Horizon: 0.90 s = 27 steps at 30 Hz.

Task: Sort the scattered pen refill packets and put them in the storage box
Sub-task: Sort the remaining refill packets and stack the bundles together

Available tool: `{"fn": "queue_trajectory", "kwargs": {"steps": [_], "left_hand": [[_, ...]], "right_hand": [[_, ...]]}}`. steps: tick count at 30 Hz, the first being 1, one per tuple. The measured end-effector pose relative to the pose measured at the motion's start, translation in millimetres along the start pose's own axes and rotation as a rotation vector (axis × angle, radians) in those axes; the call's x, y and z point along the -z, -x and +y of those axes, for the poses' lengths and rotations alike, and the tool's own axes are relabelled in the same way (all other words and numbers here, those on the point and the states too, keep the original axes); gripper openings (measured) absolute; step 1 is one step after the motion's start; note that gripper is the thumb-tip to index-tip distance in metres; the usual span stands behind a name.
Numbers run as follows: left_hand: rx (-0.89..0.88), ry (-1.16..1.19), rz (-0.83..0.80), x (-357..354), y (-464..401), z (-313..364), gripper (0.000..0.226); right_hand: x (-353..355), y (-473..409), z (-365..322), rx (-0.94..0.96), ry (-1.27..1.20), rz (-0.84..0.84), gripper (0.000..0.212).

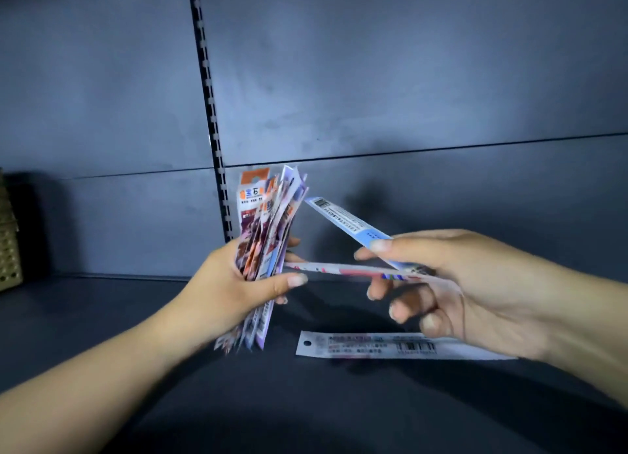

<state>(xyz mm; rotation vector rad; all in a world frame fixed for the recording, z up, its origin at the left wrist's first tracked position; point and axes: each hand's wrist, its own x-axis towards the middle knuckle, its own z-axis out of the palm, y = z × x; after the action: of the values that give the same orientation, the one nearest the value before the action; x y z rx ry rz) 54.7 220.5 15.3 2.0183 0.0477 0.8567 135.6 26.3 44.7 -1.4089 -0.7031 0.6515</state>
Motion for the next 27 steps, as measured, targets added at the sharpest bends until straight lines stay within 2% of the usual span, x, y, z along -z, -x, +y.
{"fn": "queue_trajectory", "kwargs": {"steps": [2, 5, 8, 13, 15, 17, 20, 22, 24, 27], "left_hand": [[0.015, 0.016, 0.050, 1, -3, -4, 0.028], [0.072, 0.028, 0.118, 6, -7, -6, 0.023], [0.110, -0.054, 0.153, 11, -11, -8, 0.019], [0.121, -0.169, 0.092, 10, -13, -7, 0.016], [0.114, -0.145, 0.072, 9, -12, -6, 0.022], [0.086, -0.074, 0.124, 10, -13, -5, 0.022], [0.029, 0.136, 0.304, 14, -16, -5, 0.020], [0.066, 0.294, 0.405, 17, -18, -6, 0.011], [0.175, 0.474, 0.410, 18, -18, -6, 0.013], [0.346, 0.655, 0.322, 15, -16, -6, 0.021]], "right_hand": [[-1, -1, 0, 0.017, 0.024, 0.006, 0.020], [1, -1, -7, 0.128, 0.084, 0.109, 0.020], [5, 0, -19, 0.226, 0.136, 0.168, 0.016], [6, -1, -20, 0.250, 0.255, 0.187, 0.015], [6, -4, -17, 0.287, 0.334, 0.253, 0.024], [7, -7, -15, 0.334, 0.337, 0.338, 0.029], [12, -9, -13, 0.322, 0.102, 0.422, 0.024], [13, -10, -9, 0.296, 0.012, 0.434, 0.021], [12, -11, -4, 0.282, -0.016, 0.432, 0.019], [6, -12, 4, 0.253, -0.045, 0.412, 0.020]]}}
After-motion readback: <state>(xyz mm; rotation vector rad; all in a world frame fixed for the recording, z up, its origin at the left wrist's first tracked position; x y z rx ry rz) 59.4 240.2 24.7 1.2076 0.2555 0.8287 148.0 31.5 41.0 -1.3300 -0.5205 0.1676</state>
